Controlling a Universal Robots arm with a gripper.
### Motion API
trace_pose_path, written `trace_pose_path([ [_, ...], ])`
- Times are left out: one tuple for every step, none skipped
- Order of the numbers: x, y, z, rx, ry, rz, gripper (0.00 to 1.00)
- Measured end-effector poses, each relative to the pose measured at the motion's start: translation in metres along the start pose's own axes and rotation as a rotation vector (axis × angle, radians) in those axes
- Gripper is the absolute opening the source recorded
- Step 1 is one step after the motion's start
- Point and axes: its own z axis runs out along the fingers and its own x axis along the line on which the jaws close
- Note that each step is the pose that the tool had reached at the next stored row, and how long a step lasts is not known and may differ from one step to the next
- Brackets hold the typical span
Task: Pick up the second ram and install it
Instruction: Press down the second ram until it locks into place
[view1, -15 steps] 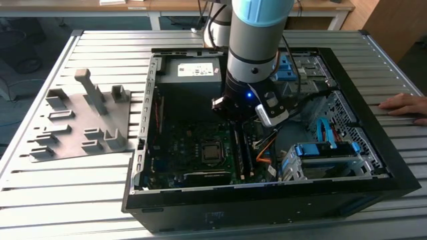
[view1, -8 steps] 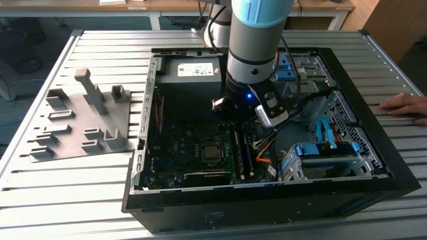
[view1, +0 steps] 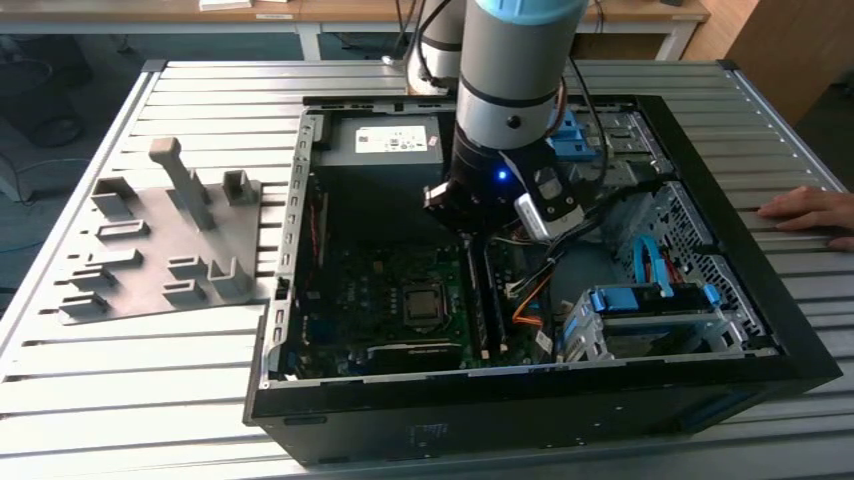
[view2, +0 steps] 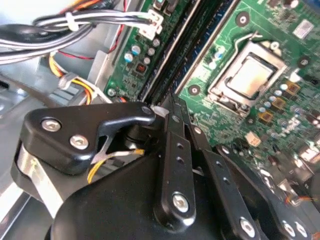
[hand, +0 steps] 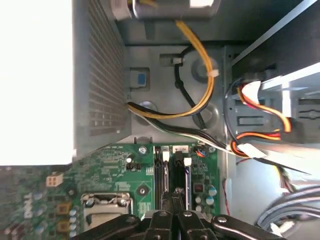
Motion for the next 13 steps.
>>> trace_pose_path([
  [-0.0001, 0.0001, -0.0011, 0.0, 0.0, 0.0, 0.1],
  [0.0, 0.0001, -0.001, -0.0002, -0.0001, 0.0, 0.1],
  [-0.0001, 0.0001, -0.001, -0.0002, 0.0, -0.001, 0.1],
  [0.0, 0.0001, -0.001, -0.0001, 0.0, -0.001, 0.1],
  [-0.0001, 0.0002, -0.0007, -0.0001, 0.0, -0.001, 0.1],
  [0.0, 0.0003, -0.0002, -0.0002, 0.0, -0.001, 0.1],
  [0.0001, 0.0004, 0.0008, -0.0003, 0.0, -0.001, 0.1],
  [0.0002, 0.0007, 0.0024, -0.0001, 0.0, -0.001, 0.1],
  [0.0004, 0.0013, 0.004, -0.0002, 0.0, -0.002, 0.1],
  [0.0006, 0.0022, 0.0056, 0.0, 0.0001, -0.003, 0.1],
  [0.0008, 0.0034, 0.007, 0.0001, 0.0001, -0.004, 0.1],
  [0.0011, 0.0047, 0.0081, 0.0001, 0.0001, -0.004, 0.1],
  [0.0015, 0.0064, 0.0089, -0.0002, 0.0, -0.005, 0.1],
])
